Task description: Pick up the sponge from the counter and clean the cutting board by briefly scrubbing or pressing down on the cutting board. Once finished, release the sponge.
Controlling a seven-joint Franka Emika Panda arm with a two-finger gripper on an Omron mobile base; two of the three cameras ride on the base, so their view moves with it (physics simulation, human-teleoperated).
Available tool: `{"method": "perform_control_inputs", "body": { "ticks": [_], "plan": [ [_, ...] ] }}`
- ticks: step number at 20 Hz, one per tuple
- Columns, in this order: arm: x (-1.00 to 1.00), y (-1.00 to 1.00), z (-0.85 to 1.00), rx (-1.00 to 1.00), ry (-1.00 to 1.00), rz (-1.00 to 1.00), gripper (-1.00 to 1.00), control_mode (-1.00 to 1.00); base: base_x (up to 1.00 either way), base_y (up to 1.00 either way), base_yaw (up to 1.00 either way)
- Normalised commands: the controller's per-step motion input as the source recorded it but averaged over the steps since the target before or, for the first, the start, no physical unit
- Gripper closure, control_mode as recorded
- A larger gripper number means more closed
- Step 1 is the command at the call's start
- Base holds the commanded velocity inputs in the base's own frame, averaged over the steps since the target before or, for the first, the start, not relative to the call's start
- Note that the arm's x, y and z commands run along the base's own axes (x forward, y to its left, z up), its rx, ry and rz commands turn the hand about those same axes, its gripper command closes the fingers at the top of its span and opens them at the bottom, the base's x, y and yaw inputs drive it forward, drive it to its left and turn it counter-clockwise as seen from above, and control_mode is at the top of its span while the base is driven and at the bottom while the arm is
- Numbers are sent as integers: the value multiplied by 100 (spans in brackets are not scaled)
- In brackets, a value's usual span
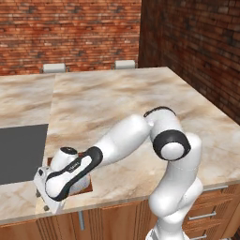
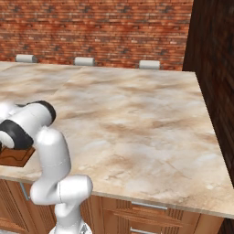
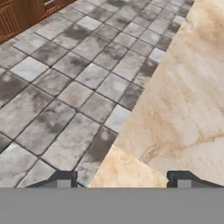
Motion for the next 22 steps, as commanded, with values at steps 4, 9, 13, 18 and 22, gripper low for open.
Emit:
{"method": "perform_control_inputs", "body": {
  "ticks": [4,9,13,18,22],
  "plan": [
    [25,-52,49,-4,25,-22,100,-100,0,0,0],
    [42,-66,43,-10,10,-19,100,-100,0,0,0],
    [40,-71,40,-11,4,-17,100,-100,0,0,0],
    [53,-70,46,-10,8,-13,100,-100,0,0,0],
    [49,-63,41,-7,12,-11,100,-100,0,0,0]
  ]
}}
